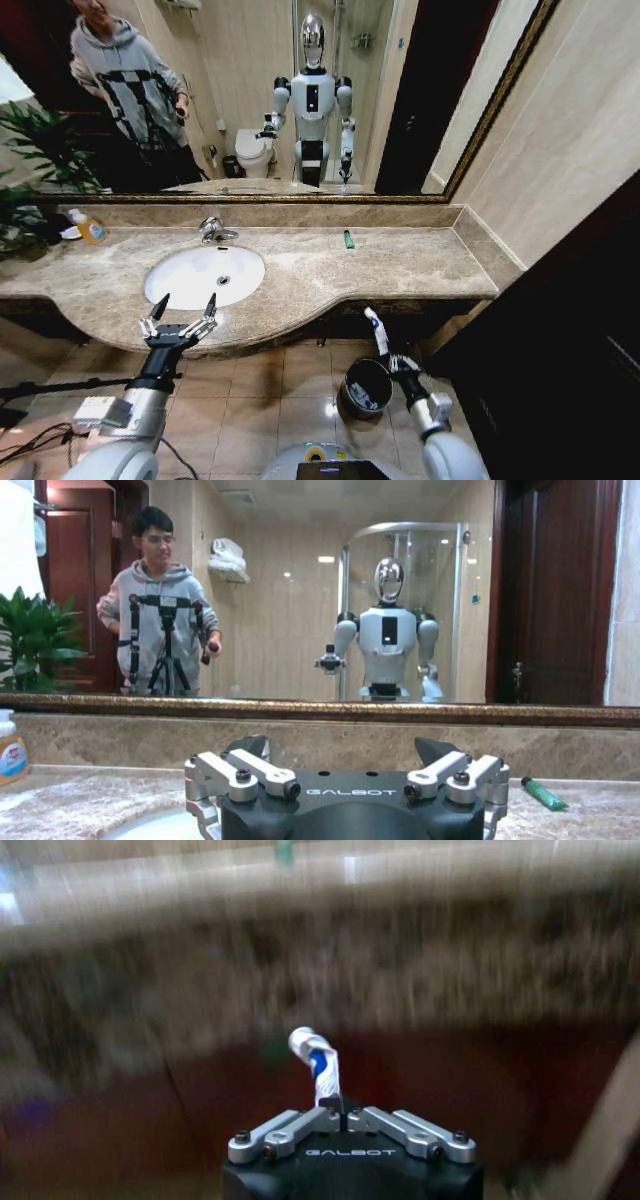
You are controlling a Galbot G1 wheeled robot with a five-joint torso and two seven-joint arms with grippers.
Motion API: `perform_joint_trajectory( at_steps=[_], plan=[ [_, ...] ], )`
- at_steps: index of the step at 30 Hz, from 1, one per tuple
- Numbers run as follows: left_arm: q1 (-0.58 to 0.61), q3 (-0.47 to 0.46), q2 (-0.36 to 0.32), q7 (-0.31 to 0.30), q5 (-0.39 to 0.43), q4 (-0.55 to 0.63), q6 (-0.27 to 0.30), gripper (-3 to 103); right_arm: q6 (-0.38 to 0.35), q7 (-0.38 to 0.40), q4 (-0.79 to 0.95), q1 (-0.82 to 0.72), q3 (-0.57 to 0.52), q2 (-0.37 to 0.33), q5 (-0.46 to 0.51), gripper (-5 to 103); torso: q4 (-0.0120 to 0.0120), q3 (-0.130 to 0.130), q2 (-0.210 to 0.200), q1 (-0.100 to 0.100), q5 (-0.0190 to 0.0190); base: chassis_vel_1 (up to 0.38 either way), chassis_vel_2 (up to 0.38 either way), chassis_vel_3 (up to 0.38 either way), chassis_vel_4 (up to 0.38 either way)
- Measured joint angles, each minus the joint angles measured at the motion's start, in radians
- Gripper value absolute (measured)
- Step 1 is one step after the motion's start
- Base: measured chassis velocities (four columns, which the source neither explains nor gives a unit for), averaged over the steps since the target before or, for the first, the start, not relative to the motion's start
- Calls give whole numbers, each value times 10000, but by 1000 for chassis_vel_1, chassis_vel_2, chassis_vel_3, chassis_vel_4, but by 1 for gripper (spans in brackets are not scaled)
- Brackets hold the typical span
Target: Pick up the trash from the sink and place it in the trash bin.
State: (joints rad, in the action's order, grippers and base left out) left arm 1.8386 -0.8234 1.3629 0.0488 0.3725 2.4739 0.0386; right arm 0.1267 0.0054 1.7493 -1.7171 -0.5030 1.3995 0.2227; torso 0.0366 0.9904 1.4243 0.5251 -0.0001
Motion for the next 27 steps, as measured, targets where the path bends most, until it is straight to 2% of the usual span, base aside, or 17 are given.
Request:
perform_joint_trajectory(
  at_steps=[4,13,27],
  plan=[
    [0,0,0,0,0,0,0,100,207,104,-2359,1187,306,66,-229,0,3,0,0,0,1,0,0,0,0],
    [0,0,0,0,0,0,0,100,-3,78,-5335,3017,418,-2,-479,0,4,0,-1,1,0,0,0,0,0],
    [0,0,0,0,0,0,0,100,318,-348,-8807,4662,501,-107,-601,0,3,1,-2,1,1,0,0,0,0]
  ],
)
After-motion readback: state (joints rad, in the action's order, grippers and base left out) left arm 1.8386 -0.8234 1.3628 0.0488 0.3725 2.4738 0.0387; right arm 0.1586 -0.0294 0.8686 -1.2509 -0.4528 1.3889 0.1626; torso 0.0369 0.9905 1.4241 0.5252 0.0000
